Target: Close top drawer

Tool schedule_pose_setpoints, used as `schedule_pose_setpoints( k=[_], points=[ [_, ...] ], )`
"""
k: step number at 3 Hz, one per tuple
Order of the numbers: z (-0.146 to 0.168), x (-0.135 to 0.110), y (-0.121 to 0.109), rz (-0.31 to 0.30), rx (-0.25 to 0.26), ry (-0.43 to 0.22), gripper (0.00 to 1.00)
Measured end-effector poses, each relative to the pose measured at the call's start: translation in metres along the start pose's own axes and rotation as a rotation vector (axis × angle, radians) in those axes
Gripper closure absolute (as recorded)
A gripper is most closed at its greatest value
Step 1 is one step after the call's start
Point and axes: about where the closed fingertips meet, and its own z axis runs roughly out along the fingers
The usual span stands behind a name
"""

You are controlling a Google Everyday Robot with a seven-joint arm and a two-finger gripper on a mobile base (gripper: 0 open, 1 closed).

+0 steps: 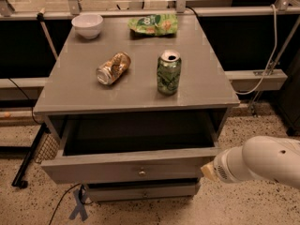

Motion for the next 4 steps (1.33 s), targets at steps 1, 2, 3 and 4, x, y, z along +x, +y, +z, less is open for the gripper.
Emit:
schedule_pose_setpoints(
  k=[1, 2, 3, 4],
  points=[
    [0.000, -0.007, -0.005, 0.007, 0.011, -0.038, 1.00],
    [-0.002, -0.027, -0.015, -0.007, 0.033, -0.114, 1.00],
    [-0.002, -0.043, -0.023, -0.027, 0.047, -0.173, 1.00],
    [0.004, -0.057, -0.030, -0.035, 0.043, -0.218, 1.00]
  ],
)
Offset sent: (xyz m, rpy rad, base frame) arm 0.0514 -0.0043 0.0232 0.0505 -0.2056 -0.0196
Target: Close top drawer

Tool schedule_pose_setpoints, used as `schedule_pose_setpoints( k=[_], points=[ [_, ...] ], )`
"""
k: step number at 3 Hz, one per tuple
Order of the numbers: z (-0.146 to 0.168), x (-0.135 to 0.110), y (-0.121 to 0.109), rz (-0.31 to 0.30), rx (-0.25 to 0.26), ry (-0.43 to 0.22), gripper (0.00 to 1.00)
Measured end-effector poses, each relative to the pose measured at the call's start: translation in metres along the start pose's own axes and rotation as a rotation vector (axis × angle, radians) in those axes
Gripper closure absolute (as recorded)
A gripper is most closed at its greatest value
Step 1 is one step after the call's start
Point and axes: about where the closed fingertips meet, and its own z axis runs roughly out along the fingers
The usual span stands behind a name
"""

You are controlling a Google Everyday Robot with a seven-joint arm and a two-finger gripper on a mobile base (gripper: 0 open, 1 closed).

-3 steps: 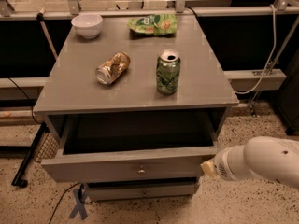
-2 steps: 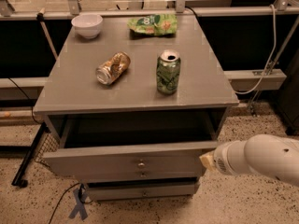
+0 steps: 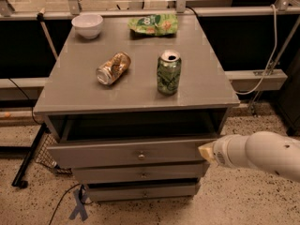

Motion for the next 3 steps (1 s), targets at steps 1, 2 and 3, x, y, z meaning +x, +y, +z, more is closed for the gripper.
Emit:
schedule_pose_setpoints(
  k=[1, 2, 3],
  points=[
    [0.009, -0.008, -0.006, -0.006, -0.006, -0.030, 1.00],
    [0.013, -0.016, -0.009, -0.017, -0.008, -0.052, 1.00],
    [0.015, -0.024, -0.013, -0.027, -0.008, -0.076, 1.00]
  ],
)
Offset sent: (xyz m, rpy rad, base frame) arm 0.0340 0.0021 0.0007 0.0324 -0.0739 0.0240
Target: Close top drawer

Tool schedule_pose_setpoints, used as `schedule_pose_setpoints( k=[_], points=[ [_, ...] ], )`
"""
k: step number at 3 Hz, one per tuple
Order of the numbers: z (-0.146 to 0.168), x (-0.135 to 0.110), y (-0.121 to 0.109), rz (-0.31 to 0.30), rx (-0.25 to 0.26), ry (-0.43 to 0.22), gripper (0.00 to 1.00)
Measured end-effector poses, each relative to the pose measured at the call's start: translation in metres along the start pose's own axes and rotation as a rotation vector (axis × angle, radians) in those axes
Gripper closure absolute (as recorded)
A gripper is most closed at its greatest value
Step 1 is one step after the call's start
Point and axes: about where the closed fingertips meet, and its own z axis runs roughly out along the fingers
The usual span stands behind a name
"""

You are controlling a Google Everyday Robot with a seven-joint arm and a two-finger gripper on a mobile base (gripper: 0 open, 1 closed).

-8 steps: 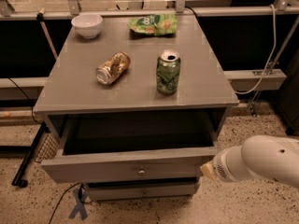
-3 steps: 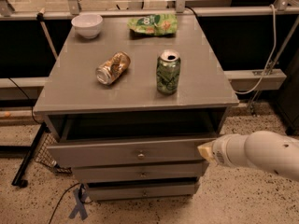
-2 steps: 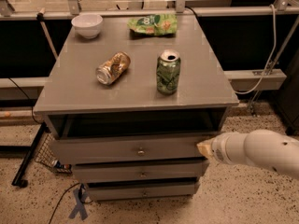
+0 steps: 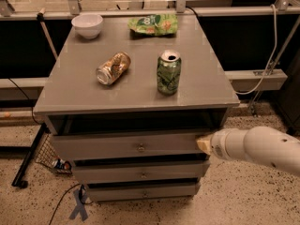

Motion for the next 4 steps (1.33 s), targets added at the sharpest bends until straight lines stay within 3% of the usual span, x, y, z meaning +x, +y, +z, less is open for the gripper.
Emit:
schedule_pose_setpoints(
  k=[1, 4],
  points=[
    [0.000, 0.001, 0.000, -0.001, -0.002, 0.004, 1.00],
    [-0.016, 0.048, -0.007, 0.046, 0.002, 0.175, 1.00]
  ],
)
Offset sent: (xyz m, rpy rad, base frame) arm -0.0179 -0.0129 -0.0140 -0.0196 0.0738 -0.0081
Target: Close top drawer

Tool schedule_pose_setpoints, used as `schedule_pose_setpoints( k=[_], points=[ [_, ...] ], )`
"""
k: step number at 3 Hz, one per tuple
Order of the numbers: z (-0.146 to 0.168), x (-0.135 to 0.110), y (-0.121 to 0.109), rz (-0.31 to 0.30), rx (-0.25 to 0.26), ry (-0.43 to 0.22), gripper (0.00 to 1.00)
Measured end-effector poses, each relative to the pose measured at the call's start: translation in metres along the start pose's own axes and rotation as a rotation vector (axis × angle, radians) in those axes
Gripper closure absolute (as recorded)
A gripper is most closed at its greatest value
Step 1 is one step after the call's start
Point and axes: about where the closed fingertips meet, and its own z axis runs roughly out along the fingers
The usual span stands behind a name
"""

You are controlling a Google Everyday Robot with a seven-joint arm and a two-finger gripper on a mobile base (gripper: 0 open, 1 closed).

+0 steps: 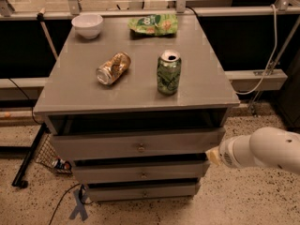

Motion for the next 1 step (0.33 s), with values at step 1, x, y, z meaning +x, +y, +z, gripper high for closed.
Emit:
schedule_pose_setpoints(
  k=[1],
  points=[
    [-0.0041, 0.0174, -0.0057, 0.023, 0.010, 0.070, 1.00]
  ],
)
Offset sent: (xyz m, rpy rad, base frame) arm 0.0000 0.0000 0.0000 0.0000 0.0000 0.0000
